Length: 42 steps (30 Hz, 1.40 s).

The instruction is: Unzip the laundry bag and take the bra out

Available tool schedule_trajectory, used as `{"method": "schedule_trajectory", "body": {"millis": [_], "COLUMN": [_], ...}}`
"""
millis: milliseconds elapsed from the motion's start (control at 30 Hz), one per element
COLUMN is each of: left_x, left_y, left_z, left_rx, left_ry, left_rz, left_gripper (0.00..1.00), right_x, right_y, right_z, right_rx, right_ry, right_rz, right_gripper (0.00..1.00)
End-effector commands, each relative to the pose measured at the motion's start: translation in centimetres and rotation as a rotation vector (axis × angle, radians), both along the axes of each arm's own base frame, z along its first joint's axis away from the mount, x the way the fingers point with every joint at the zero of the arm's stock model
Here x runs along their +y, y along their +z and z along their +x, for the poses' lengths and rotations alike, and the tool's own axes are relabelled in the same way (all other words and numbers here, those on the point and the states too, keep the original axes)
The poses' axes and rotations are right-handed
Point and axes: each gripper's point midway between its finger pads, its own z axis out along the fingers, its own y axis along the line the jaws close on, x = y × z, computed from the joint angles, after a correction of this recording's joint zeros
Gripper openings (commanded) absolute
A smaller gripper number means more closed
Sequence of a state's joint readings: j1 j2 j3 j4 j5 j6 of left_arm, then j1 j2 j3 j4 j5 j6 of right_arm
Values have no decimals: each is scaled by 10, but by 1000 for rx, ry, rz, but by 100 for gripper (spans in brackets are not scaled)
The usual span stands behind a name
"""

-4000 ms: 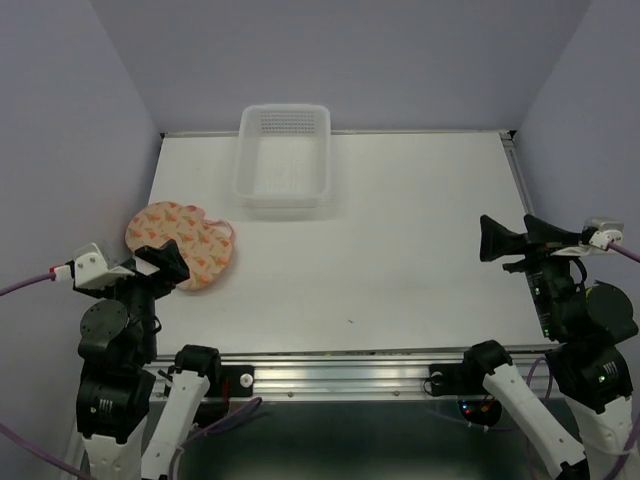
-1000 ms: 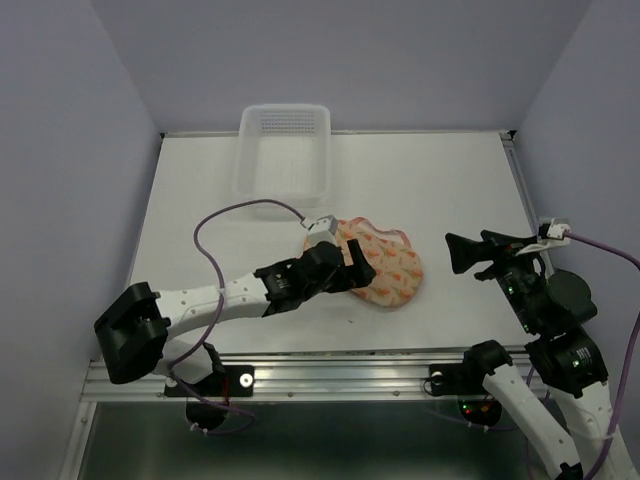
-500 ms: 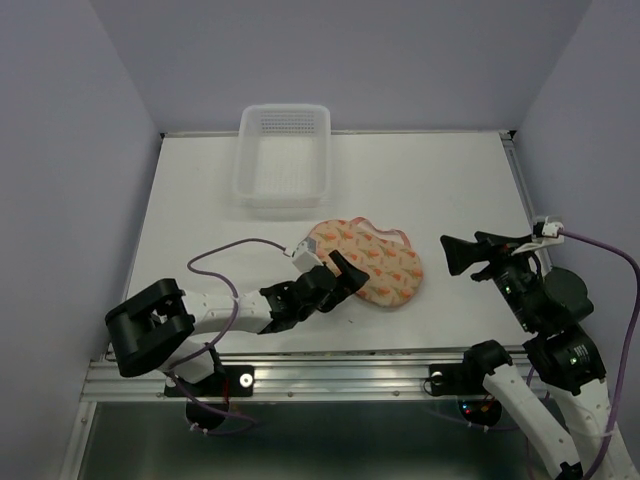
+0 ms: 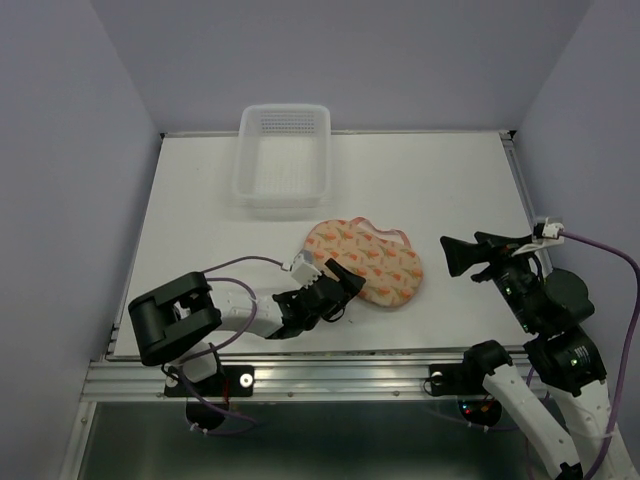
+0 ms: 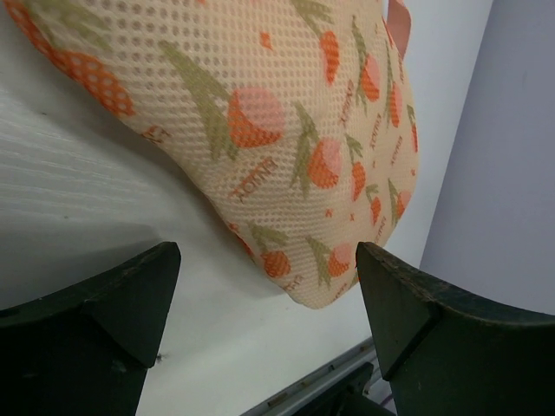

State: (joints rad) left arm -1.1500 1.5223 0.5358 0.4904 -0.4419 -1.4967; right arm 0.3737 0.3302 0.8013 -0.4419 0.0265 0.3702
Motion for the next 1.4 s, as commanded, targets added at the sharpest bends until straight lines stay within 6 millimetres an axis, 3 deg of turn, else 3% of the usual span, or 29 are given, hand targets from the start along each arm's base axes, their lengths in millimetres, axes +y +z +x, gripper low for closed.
{"method": "schedule_trajectory", "body": {"millis": [0, 267, 400, 467, 567, 600, 633, 767, 900, 1033, 1133, 1367], "left_x": [13, 13, 15, 16, 18, 19, 19, 28, 39, 53, 74, 95], "left_y": [-5, -21, -30, -33, -35, -33, -31, -28, -22, -8, -12, 14], "left_z": [16, 21, 25, 27, 30, 30, 30, 26, 19, 17, 11, 10], "left_rx": [-36, -34, -20, -17, -17, -21, -22, -14, -4, 1, 36, 48], "left_ry": [114, 130, 142, 150, 161, 166, 166, 178, 191, 234, 286, 381], "left_rz": [9, -5, -22, -29, -27, -34, -38, -59, -90, -111, -35, -17], "left_gripper": [92, 88, 81, 71, 48, 32, 25, 1, 0, 0, 0, 0], "right_x": [5, 10, 12, 12, 12, 12, 12, 11, 16, 42, 60, 81], "right_y": [9, 2, 2, 3, -1, -3, -5, -19, -45, -66, -83, -115], "right_z": [1, -1, -2, -3, -3, -2, -1, 8, 19, 15, 13, 17], "right_rx": [-31, -19, -21, -26, -22, -12, -3, 83, 213, 265, 295, 355], "right_ry": [25, 55, 65, 68, 73, 71, 67, 36, 34, 181, 277, 372], "right_rz": [-1, 2, 2, 2, -6, -8, -7, -18, -47, -51, -34, 15], "right_gripper": [100, 100, 100, 100, 100, 100, 100, 100, 100, 100, 95, 84]}}
